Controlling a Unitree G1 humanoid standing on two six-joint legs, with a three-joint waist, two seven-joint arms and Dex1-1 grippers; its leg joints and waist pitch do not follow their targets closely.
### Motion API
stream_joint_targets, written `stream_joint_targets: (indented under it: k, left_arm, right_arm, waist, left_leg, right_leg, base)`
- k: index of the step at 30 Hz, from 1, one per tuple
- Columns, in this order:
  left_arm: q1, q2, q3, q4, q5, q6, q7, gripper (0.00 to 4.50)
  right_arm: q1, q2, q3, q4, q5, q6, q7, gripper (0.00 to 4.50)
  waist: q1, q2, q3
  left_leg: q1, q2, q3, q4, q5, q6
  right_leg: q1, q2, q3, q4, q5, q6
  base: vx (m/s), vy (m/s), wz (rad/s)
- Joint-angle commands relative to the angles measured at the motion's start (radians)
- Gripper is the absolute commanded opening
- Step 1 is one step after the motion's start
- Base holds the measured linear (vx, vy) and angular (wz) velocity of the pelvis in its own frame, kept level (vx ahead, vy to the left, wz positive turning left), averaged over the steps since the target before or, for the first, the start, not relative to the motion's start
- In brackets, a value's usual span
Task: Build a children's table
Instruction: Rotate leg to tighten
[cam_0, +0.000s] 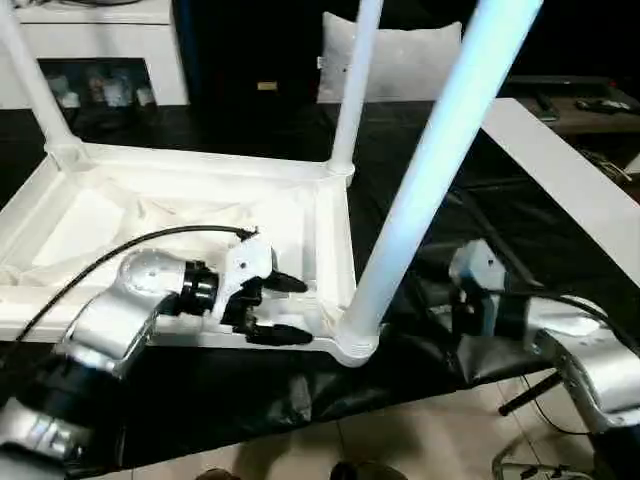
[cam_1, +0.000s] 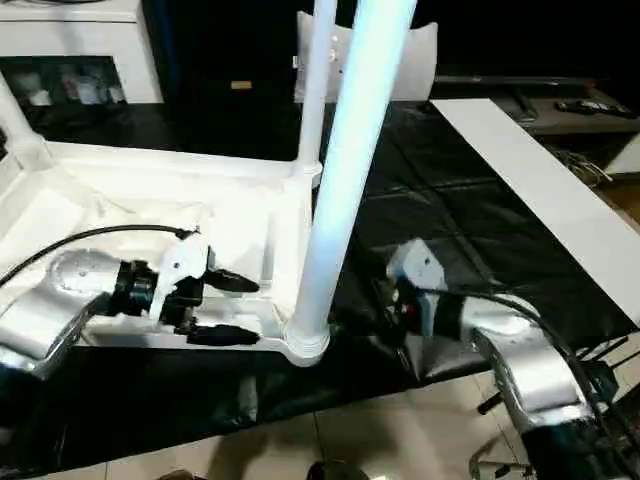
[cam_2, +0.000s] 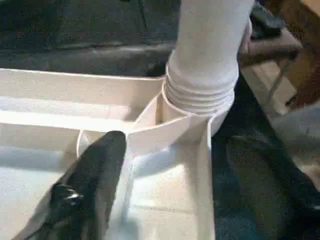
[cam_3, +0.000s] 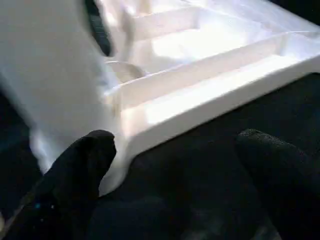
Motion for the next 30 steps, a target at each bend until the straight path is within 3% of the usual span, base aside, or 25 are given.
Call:
stream_joint_targets:
  k: [1,6,7,10,11,18,24,30]
  left_arm:
    - [-0.032,0.001,-0.045,0.045,0.042,-0.057,-0.04,3.45]
    - [-0.047,-0.012,-0.064,0.078,0.063,-0.091,-0.065,2.98]
    - [-0.05,-0.014,-0.074,0.08,0.069,-0.091,-0.071,2.89]
    - [-0.048,-0.014,-0.08,0.07,0.068,-0.084,-0.077,2.66]
    - [-0.044,-0.016,-0.087,0.06,0.073,-0.081,-0.074,2.66]
    - [-0.03,-0.036,-0.105,0.053,0.109,-0.082,-0.046,2.03]
    - [-0.053,-0.05,-0.121,0.104,0.139,-0.098,-0.047,1.59]
    - [-0.059,-0.032,-0.132,0.111,0.164,-0.103,-0.053,1.09]
  right_arm:
    - [0.014,-0.029,0.004,-0.044,0.025,0.027,0.03,4.5]
    - [0.027,-0.041,0.006,-0.067,0.029,0.046,0.047,4.5]
    - [0.034,-0.048,0.006,-0.076,0.03,0.054,0.052,4.5]
    - [0.044,-0.059,0.005,-0.089,0.035,0.063,0.058,4.5]
    - [0.052,-0.065,0.003,-0.101,0.038,0.068,0.054,4.5]
    - [0.086,-0.062,-0.007,-0.142,0.04,0.084,0.038,4.5]
    - [0.091,-0.059,-0.001,-0.151,0.048,0.092,0.027,4.5]
    - [0.091,-0.055,-0.003,-0.154,0.044,0.091,0.018,4.5]
  waist:
    - [0.005,0.014,-0.072]
    - [0.013,0.015,-0.077]
    - [0.015,0.021,-0.077]
    - [0.018,0.018,-0.076]
    - [0.019,0.021,-0.076]
    - [0.02,0.019,-0.077]
    - [0.018,0.018,-0.077]
    - [0.019,0.02,-0.078]
  left_leg:
    - [-0.001,0.014,-0.001,-0.072,-0.228,0.04]
    - [-0.002,0.016,0.0,-0.069,-0.212,0.03]
    - [0.0,0.017,0.0,-0.07,-0.216,0.028]
    - [0.001,0.018,0.0,-0.071,-0.226,0.025]
    - [0.002,0.018,-0.001,-0.071,-0.23,0.024]
    - [0.0,0.017,-0.002,-0.07,-0.232,0.026]
    - [-0.002,0.014,-0.003,-0.068,-0.229,0.031]
    - [0.0,0.016,-0.003,-0.069,-0.232,0.029]
  right_leg:
    - [0.055,-0.058,0.045,-0.089,-0.412,-0.131]
    - [0.056,-0.062,0.046,-0.085,-0.394,-0.142]
    - [0.055,-0.063,0.047,-0.084,-0.391,-0.148]
    - [0.056,-0.061,0.046,-0.084,-0.387,-0.151]
    - [0.056,-0.062,0.045,-0.085,-0.397,-0.149]
    - [0.057,-0.062,0.044,-0.088,-0.417,-0.138]
    - [0.056,-0.062,0.041,-0.096,-0.47,-0.106]
    - [0.055,-0.061,0.041,-0.093,-0.448,-0.118]
  base:
    - [0.0,0.0,0.0]
    - [0.0,0.0,0.0]
    - [0.0,0.0,0.0]
    - [0.0,0.0,0.0]
    - [0.0,0.0,0.0]
    - [0.0,0.0,0.0]
    - [0.0,0.0,0.0]
    - [0.0,0.0,0.0]
